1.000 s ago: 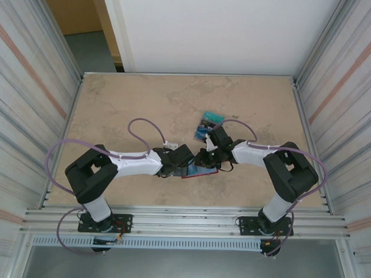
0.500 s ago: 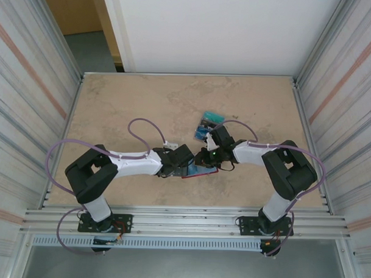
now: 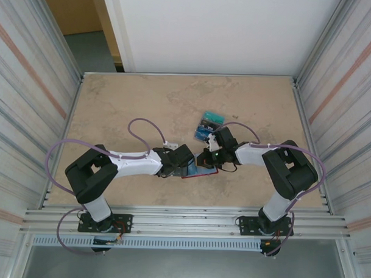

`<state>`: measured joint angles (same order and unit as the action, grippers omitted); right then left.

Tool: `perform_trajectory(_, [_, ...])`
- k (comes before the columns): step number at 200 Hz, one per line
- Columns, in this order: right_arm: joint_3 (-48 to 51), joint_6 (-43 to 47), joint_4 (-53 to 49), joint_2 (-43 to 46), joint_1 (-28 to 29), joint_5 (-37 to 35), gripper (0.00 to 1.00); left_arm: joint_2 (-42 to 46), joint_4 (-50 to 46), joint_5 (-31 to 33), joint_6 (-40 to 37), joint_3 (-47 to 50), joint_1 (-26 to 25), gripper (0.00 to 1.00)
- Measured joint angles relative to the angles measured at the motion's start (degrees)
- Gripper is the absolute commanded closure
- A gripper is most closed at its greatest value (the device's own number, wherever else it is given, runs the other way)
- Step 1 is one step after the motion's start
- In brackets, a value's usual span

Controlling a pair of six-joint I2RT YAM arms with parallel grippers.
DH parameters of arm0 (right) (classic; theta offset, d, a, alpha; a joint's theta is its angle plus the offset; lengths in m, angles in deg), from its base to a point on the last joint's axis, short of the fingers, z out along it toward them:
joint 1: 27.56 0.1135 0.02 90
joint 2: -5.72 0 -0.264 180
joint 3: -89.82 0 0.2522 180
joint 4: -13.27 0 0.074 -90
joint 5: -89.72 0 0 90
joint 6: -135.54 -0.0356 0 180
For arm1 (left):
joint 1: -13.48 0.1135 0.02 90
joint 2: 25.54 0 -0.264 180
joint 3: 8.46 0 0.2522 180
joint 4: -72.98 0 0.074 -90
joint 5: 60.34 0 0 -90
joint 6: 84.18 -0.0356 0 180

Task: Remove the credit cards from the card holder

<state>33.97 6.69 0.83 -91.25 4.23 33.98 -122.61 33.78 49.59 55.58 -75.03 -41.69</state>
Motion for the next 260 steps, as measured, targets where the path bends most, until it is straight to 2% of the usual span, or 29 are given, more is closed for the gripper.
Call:
perform_trajectory(122, [1.6, -0.09, -0.63, 2.56, -3.34, -2.14, 1.0, 0.02, -0.02, 0.02, 0.0, 0.0, 0.0, 0.01])
perform_trajectory(260, [2.99, -0.83, -1.31, 3.37, -3.43, -2.97, 1.0, 1.53, -3.32, 1.46, -2.69, -3.08, 0.11, 0.01])
